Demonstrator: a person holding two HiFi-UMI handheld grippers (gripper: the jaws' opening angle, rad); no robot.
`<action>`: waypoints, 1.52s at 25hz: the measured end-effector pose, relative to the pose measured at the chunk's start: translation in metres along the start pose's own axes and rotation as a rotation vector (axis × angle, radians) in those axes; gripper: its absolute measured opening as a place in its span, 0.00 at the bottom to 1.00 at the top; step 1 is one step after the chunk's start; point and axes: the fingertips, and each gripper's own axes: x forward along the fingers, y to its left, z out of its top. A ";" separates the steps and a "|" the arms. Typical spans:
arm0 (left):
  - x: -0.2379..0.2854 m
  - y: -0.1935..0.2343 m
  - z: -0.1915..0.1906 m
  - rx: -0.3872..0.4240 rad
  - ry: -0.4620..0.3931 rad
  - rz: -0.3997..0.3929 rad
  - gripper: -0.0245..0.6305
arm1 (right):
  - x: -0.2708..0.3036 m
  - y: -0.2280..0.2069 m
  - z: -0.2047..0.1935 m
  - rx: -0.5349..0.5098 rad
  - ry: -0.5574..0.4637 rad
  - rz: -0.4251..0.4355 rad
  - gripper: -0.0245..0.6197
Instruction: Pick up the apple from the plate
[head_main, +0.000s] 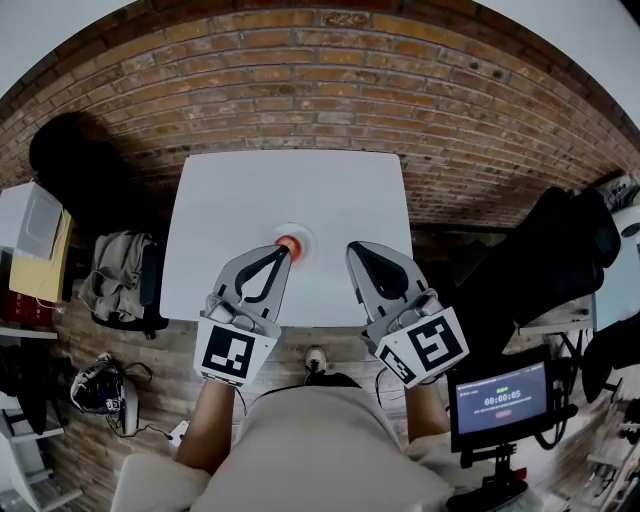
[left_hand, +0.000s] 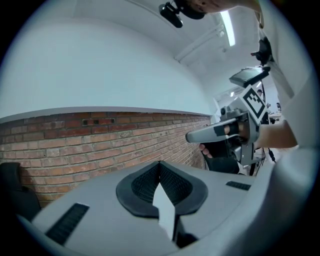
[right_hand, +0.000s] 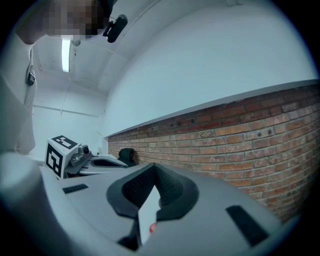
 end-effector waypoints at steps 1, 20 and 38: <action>0.002 0.001 0.000 -0.001 0.000 0.003 0.04 | 0.001 -0.002 0.000 0.000 -0.002 0.003 0.04; -0.008 0.004 -0.014 0.030 0.053 0.020 0.04 | 0.000 0.002 -0.018 0.020 0.038 0.034 0.04; 0.004 0.033 -0.035 0.100 0.093 -0.057 0.04 | 0.017 -0.009 -0.040 0.071 0.094 -0.064 0.04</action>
